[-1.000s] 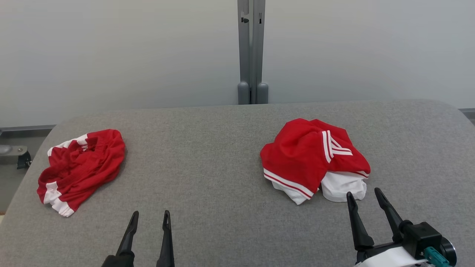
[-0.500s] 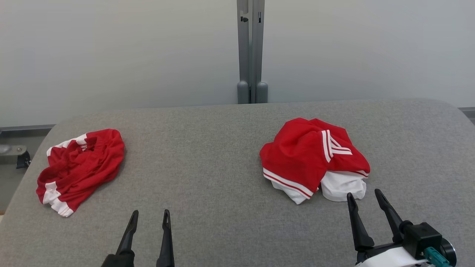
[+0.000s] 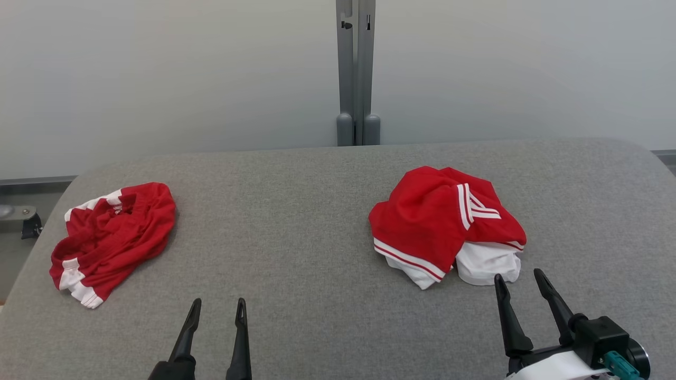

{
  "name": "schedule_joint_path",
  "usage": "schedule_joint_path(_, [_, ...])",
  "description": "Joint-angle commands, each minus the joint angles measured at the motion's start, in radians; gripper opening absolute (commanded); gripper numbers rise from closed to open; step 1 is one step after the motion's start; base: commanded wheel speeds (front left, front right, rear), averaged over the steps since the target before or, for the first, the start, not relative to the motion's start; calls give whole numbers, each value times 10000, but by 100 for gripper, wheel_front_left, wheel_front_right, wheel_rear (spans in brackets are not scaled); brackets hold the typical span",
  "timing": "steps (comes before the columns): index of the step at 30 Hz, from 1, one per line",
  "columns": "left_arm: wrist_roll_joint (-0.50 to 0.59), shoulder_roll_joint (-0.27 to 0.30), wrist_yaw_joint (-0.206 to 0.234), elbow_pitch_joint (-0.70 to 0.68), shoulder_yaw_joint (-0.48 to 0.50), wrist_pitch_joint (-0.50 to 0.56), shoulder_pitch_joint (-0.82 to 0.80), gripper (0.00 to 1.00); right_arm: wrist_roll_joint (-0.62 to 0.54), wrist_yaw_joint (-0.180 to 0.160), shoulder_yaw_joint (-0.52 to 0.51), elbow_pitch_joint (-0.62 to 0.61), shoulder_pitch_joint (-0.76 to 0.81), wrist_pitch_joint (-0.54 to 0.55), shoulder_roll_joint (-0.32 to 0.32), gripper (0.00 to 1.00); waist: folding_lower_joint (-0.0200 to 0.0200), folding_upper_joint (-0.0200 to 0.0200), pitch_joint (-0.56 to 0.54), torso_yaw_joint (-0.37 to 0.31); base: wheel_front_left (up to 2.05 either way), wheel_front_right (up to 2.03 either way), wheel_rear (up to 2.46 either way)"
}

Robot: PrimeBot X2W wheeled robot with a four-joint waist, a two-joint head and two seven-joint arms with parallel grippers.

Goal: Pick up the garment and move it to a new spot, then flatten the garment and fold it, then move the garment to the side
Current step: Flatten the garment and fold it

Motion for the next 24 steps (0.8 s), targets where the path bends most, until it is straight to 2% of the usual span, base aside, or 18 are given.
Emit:
schedule_joint_path(1, [87, 2, -8, -22, -8, -5, -167, 100, -33, 1, -18, 6, -62, -34, -13, 100, 0, 0, 25, -19, 0, 0, 0])
schedule_joint_path(5, [129, 2, -141, 77, -128, -5, -254, 100, -54, 1, -12, -23, -130, -34, -13, 100, 0, 0, 144, -109, 0, 0, 0])
schedule_joint_path(12, [220, 7, -825, 779, -1069, -5, -973, 100, -253, 1, -77, -86, -357, -34, -11, 100, 0, 0, 684, -506, 0, 0, 0])
schedule_joint_path(15, [356, 11, -1105, 1343, -1641, -7, -1586, 100, -389, 1, -16, -117, -623, -34, -79, 100, 0, 0, 1088, -906, 0, 0, 0])
schedule_joint_path(24, [346, 22, -1574, 2660, -3430, -5, -3723, 100, -478, 1, -45, -189, -1321, -33, -200, 100, 0, 0, 2496, -2308, 0, 0, 0])
